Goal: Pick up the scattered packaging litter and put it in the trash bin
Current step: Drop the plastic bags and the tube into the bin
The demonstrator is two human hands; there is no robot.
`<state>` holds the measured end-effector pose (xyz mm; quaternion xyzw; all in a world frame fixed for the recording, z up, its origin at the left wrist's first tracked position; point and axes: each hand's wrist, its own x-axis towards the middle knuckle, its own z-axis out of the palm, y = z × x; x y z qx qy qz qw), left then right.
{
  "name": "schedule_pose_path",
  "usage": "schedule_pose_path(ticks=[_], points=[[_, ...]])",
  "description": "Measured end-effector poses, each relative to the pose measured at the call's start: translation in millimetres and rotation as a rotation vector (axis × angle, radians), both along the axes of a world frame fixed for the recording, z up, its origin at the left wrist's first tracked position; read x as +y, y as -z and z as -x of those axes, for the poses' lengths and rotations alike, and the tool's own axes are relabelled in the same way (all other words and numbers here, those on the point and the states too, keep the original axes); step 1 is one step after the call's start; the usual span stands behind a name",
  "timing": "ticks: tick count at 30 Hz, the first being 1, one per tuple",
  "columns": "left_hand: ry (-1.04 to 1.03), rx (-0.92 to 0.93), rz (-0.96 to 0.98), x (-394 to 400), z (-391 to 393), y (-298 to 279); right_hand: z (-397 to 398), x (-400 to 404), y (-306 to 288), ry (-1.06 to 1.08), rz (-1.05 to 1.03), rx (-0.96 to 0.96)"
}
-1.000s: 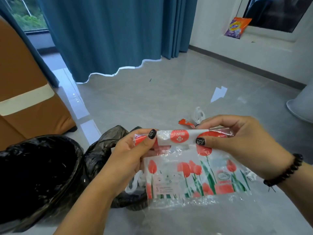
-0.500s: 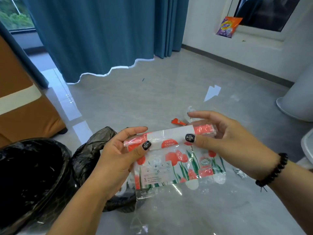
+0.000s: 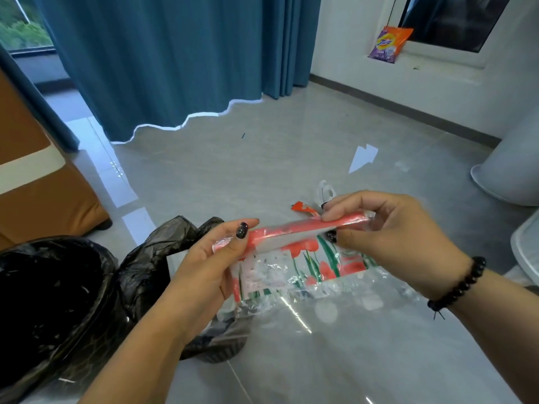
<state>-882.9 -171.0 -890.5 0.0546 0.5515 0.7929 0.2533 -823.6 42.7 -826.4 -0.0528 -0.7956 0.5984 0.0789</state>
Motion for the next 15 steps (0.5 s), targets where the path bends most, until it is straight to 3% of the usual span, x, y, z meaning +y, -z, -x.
schedule_pose_path(ticks=[7,10,15], points=[[-0.081,0.1,-0.076,-11.3,8.9,-0.6,2.4,-11.9,-5.0,-0.063,0.148,-0.064],[-0.085,0.126,-0.078,-17.3,8.7,-2.4,4.8,-14.9,-2.1,-0.021,0.117,-0.136],[-0.019,0.001,-0.065,-19.1,2.2,-8.1,8.2,-13.3,-0.6,-0.011,0.108,-0.06]])
